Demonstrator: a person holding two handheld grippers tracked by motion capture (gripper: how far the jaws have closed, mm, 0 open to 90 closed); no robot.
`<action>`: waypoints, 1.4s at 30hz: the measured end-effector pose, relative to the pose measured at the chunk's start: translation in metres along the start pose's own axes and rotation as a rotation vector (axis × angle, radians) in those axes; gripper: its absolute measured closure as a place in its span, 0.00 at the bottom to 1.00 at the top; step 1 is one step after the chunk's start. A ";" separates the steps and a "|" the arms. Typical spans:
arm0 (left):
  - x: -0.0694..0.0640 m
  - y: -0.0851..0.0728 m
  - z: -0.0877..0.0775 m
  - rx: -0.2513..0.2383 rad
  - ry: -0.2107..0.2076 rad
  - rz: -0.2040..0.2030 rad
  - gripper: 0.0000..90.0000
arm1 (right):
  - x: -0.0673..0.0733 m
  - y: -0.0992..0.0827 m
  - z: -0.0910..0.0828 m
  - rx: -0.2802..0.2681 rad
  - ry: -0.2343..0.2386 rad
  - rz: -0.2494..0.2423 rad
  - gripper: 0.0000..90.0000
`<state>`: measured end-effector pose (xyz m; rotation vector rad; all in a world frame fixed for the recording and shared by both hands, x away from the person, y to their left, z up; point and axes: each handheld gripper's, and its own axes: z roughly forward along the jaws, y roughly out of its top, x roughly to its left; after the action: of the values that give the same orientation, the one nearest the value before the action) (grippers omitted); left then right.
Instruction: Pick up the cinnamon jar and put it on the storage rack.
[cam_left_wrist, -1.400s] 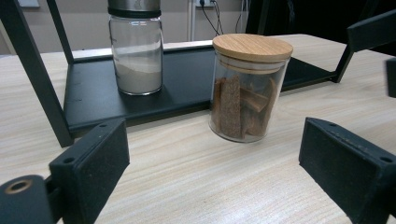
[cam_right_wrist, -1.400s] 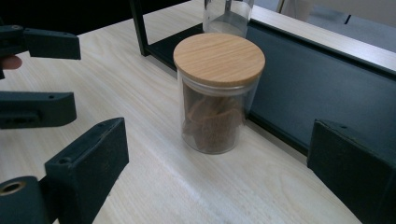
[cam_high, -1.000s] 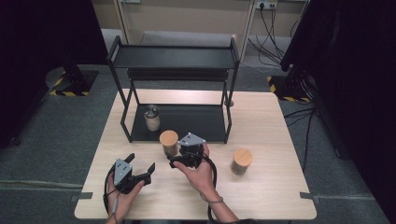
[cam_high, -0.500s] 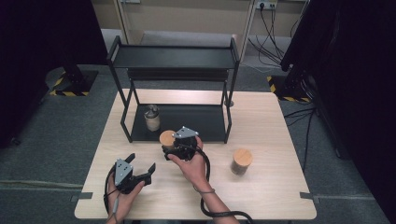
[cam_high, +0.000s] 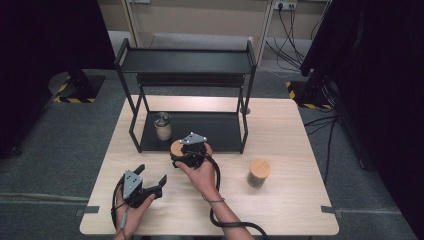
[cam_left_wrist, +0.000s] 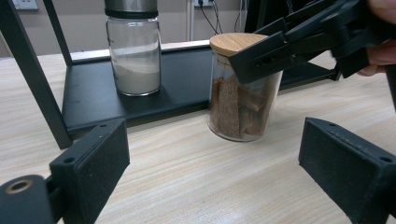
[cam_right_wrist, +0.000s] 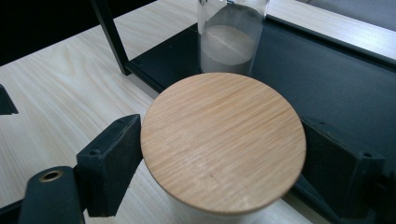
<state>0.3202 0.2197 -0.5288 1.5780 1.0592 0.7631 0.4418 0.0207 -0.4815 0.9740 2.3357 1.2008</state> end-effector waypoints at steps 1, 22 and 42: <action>0.000 0.000 0.000 0.000 -0.001 0.000 0.09 | 0.001 0.000 0.001 0.005 -0.003 -0.003 0.21; 0.001 0.000 0.000 -0.001 -0.005 -0.008 0.09 | 0.000 0.002 -0.007 -0.016 -0.046 0.014 0.27; 0.001 0.000 0.000 0.001 -0.005 -0.005 0.09 | -0.017 0.020 -0.032 -0.056 -0.105 0.043 0.27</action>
<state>0.3204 0.2204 -0.5288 1.5774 1.0598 0.7551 0.4443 -0.0013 -0.4465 1.0473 2.1994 1.1947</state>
